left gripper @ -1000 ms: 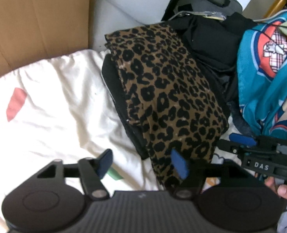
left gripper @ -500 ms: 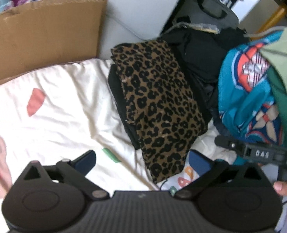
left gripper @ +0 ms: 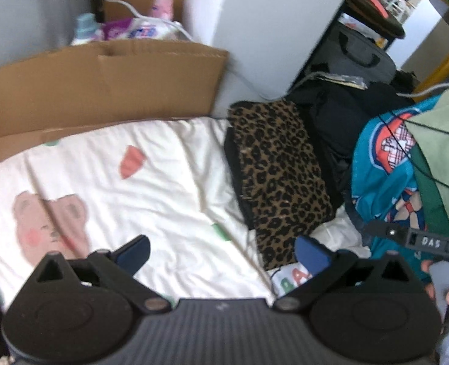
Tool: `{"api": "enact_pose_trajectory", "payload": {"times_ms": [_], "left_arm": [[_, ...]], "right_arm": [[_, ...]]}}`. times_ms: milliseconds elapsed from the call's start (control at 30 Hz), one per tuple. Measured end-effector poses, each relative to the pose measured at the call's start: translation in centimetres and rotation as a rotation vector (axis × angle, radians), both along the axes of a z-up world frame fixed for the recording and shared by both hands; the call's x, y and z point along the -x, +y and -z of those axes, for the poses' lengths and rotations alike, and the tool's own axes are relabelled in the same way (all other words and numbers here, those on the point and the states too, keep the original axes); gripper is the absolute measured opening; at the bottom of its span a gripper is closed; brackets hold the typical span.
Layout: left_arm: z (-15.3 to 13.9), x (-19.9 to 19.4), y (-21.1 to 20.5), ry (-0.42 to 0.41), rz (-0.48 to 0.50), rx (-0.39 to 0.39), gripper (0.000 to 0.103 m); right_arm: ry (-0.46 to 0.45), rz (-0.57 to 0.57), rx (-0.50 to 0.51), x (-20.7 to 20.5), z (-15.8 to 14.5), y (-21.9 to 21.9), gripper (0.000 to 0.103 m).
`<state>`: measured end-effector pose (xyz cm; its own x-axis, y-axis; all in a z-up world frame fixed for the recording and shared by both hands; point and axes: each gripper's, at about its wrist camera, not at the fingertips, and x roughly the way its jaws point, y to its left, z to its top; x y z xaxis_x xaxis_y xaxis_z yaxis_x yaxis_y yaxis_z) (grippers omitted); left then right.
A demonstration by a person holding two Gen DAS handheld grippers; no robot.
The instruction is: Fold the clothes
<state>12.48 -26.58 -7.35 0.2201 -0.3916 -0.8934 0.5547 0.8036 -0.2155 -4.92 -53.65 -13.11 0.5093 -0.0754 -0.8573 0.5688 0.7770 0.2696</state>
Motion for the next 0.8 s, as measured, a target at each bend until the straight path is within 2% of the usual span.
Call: {"api": "enact_pose_trajectory", "payload": {"times_ms": [200,400,567,800], "left_arm": [[-3.4,0.2,3.3,0.003,-0.086,-0.010,0.103],[-6.7,1.4,5.8,-0.014,-0.124,-0.048,0.103],[-8.9,2.6,8.2,-0.012,-0.156,-0.059,0.103],[-12.0,4.1,11.9,-0.024,-0.223,-0.057,0.103]], "right_arm": [[-0.011,-0.039,0.016,-0.4,-3.7,1.7,0.102],[-0.019,-0.091,0.021,-1.1,-7.7,3.5,0.103],[0.009,-0.149,-0.001,-1.7,-10.6,4.6,0.102],[-0.006,-0.194,0.035,-1.3,-14.9,6.4,0.102]]}}
